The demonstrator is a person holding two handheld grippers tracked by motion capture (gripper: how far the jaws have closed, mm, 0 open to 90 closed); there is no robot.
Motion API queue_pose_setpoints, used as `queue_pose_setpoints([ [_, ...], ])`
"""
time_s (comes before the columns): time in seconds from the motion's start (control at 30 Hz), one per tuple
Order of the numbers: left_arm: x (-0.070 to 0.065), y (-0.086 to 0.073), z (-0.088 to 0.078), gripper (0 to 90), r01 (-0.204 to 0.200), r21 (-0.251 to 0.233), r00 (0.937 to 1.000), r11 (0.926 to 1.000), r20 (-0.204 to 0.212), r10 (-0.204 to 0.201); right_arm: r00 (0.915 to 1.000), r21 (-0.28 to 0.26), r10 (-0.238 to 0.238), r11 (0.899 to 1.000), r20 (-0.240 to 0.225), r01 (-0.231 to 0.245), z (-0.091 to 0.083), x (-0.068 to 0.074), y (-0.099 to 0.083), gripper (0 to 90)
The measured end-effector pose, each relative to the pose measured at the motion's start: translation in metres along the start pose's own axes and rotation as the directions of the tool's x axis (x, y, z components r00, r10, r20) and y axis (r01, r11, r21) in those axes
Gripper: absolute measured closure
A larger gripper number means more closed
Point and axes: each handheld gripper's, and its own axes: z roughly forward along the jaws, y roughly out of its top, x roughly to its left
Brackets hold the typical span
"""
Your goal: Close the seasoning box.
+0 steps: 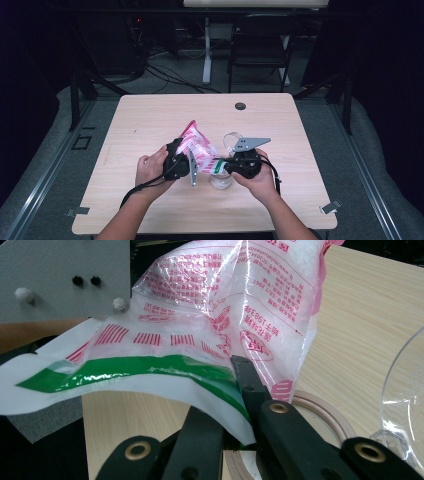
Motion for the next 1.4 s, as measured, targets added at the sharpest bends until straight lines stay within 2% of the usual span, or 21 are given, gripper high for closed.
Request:
queue_pose_setpoints([
  [0.23,0.002,0.003,-0.002,62.1,-0.039,-0.004,0.9990,0.9992,-0.024,0.039,0.9994,-0.009,0.030,1.000,-0.015,-0.030,-0.002,-0.003,0.000,90.0],
  [0.37,0.002,0.004,-0.001,62.1,-0.039,-0.007,0.9989,0.9992,-0.024,0.039,0.9981,-0.012,0.052,0.999,-0.032,-0.052,-0.002,-0.006,-0.001,90.0],
  [0.67,0.002,0.008,-0.003,62.2,-0.070,0.002,0.9970,0.9975,-0.034,0.070,0.9967,-0.027,0.077,0.997,-0.025,-0.078,-0.003,-0.007,-0.003,90.0],
  [0.9,0.001,0.011,-0.003,62.3,-0.100,-0.003,0.9941,0.9950,-0.043,0.099,0.9963,-0.020,0.084,0.996,-0.015,-0.085,-0.002,-0.010,-0.004,90.0],
  [1.4,0.001,0.012,-0.003,62.7,-0.119,-0.002,0.9917,0.9929,-0.050,0.119,0.9960,-0.012,0.088,0.996,-0.014,-0.088,0.000,-0.012,-0.006,90.0],
])
